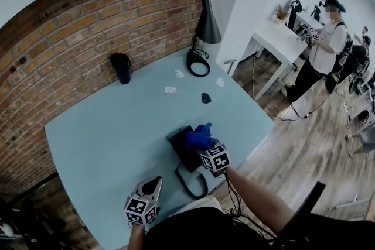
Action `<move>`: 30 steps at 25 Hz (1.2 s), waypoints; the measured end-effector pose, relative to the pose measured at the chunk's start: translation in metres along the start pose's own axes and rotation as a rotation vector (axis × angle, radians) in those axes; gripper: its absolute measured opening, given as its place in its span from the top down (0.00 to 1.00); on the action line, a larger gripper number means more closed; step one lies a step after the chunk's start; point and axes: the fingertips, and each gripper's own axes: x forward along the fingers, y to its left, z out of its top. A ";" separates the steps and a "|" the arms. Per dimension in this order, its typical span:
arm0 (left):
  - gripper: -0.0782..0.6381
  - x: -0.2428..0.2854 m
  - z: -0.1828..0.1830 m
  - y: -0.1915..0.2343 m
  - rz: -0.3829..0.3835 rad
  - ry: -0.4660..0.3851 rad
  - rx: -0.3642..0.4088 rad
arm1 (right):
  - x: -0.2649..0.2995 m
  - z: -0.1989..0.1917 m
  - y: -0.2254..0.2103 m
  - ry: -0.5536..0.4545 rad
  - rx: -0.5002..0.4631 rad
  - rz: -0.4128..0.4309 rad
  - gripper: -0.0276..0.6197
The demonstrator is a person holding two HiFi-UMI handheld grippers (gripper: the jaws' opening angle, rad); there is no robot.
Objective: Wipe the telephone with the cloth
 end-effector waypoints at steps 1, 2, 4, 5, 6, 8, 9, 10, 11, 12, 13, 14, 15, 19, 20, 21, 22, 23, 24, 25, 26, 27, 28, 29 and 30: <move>0.89 0.000 0.000 0.000 -0.001 0.001 0.001 | -0.001 -0.002 0.000 0.002 -0.001 -0.001 0.62; 0.89 0.000 0.000 0.000 -0.002 0.001 0.002 | -0.002 -0.003 0.000 0.003 0.003 -0.001 0.62; 0.89 0.001 0.000 -0.001 -0.003 0.001 0.003 | -0.003 -0.006 0.000 0.005 0.012 0.000 0.62; 0.89 0.001 0.000 -0.001 -0.003 0.001 0.004 | -0.004 -0.007 -0.001 0.006 0.015 0.001 0.62; 0.89 0.001 0.000 -0.001 -0.004 0.001 0.004 | -0.004 -0.008 -0.001 0.008 0.018 0.001 0.62; 0.89 0.002 -0.001 -0.002 -0.004 0.002 0.005 | -0.005 -0.010 -0.002 0.008 0.024 0.001 0.62; 0.89 0.002 -0.001 -0.002 -0.003 0.002 0.005 | -0.005 -0.011 -0.002 0.008 0.028 0.002 0.62; 0.89 0.001 -0.001 -0.002 -0.003 0.003 0.005 | -0.005 -0.012 -0.003 0.008 0.032 0.002 0.62; 0.89 0.001 -0.001 -0.002 -0.003 0.003 0.004 | -0.005 -0.012 -0.003 0.009 0.035 0.001 0.62; 0.89 0.002 -0.001 -0.001 -0.003 0.003 0.004 | -0.005 -0.012 -0.003 0.009 0.036 0.001 0.62; 0.89 0.002 -0.001 -0.001 -0.003 0.004 0.004 | -0.005 -0.013 -0.002 0.011 0.036 0.001 0.62; 0.89 0.002 -0.001 -0.001 -0.003 0.005 0.005 | -0.006 -0.014 -0.002 0.012 0.036 0.001 0.62; 0.89 0.002 -0.001 -0.001 -0.004 0.006 0.006 | -0.006 -0.014 -0.002 0.013 0.035 0.000 0.62; 0.89 0.001 -0.003 -0.001 -0.003 0.007 0.007 | -0.008 -0.019 -0.002 0.015 0.036 -0.001 0.62; 0.89 0.001 -0.003 0.000 -0.002 0.006 0.007 | -0.008 -0.019 -0.002 0.016 0.037 -0.001 0.62; 0.89 0.001 -0.003 0.000 -0.003 0.006 0.008 | -0.008 -0.020 -0.002 0.016 0.037 -0.001 0.62; 0.89 0.001 -0.003 0.000 -0.003 0.006 0.009 | -0.009 -0.020 -0.002 0.017 0.038 -0.001 0.62; 0.89 0.001 -0.003 0.000 -0.004 0.006 0.009 | -0.009 -0.021 -0.002 0.017 0.038 -0.002 0.62; 0.89 0.001 -0.003 -0.001 -0.004 0.007 0.010 | -0.009 -0.021 -0.002 0.018 0.038 -0.002 0.62; 0.89 0.002 -0.003 -0.001 -0.004 0.007 0.010 | -0.010 -0.022 -0.003 0.018 0.038 -0.002 0.62; 0.89 0.002 -0.003 -0.002 -0.005 0.007 0.011 | -0.010 -0.022 -0.003 0.019 0.038 -0.002 0.62; 0.89 0.002 -0.002 -0.002 -0.005 0.007 0.011 | -0.011 -0.023 -0.002 0.019 0.038 -0.002 0.62; 0.89 0.001 -0.002 -0.002 -0.005 0.006 0.010 | -0.011 -0.023 -0.002 0.020 0.039 -0.002 0.62; 0.89 0.001 -0.002 -0.002 -0.005 0.006 0.009 | -0.011 -0.023 -0.002 0.020 0.039 -0.002 0.62; 0.89 0.001 -0.002 -0.002 -0.006 0.006 0.008 | -0.011 -0.023 -0.002 0.021 0.039 -0.002 0.62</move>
